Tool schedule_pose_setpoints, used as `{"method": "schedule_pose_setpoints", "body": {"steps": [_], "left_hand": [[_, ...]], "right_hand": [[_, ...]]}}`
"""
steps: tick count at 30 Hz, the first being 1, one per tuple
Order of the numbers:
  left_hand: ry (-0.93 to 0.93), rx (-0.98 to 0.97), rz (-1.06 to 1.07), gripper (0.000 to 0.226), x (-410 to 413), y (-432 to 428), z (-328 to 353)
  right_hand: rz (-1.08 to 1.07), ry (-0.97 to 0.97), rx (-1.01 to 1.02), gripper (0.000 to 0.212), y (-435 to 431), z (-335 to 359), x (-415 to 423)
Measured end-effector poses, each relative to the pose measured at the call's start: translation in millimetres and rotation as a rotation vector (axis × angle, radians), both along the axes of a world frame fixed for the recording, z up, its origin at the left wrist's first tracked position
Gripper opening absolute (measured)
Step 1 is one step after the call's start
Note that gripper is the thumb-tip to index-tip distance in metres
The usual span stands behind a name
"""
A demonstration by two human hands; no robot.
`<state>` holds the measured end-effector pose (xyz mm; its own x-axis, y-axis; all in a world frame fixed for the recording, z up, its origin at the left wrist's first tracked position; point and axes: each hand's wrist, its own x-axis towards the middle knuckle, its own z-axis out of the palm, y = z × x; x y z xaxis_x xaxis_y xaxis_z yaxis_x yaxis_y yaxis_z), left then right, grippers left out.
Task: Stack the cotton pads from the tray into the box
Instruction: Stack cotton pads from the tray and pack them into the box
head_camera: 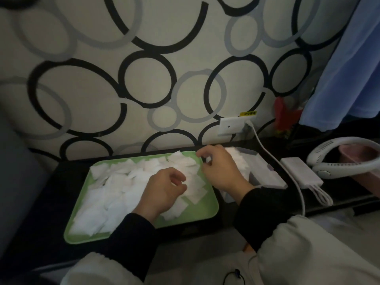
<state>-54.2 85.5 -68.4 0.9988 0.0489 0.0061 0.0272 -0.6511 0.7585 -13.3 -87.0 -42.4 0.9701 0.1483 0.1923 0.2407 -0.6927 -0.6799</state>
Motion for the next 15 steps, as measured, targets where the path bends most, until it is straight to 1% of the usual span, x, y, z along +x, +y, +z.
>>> {"method": "schedule_pose_setpoints", "body": {"steps": [2, 4, 6, 12, 15], "left_hand": [[-0.012, 0.019, 0.049, 0.013, -6.3, 23.2, 3.7], [-0.022, 0.029, 0.086, 0.014, -12.1, 42.2, 3.8], [-0.043, 0.032, 0.122, 0.017, -17.4, 59.8, 3.0], [-0.12, 0.051, 0.168, 0.02, -21.5, 87.7, 0.2], [-0.129, 0.025, 0.178, 0.019, -18.0, 88.7, -1.8]], "right_hand": [[-0.019, 0.047, 0.095, 0.04, 17.6, -9.4, -1.9], [-0.051, 0.084, 0.121, 0.045, 25.3, -20.3, -1.3], [-0.064, 0.116, 0.102, 0.045, 26.2, -31.2, 0.2], [-0.074, 0.159, 0.03, 0.026, 26.3, -46.2, 12.6], [-0.05, 0.181, -0.028, 0.027, 40.2, -47.9, 20.1]]}}
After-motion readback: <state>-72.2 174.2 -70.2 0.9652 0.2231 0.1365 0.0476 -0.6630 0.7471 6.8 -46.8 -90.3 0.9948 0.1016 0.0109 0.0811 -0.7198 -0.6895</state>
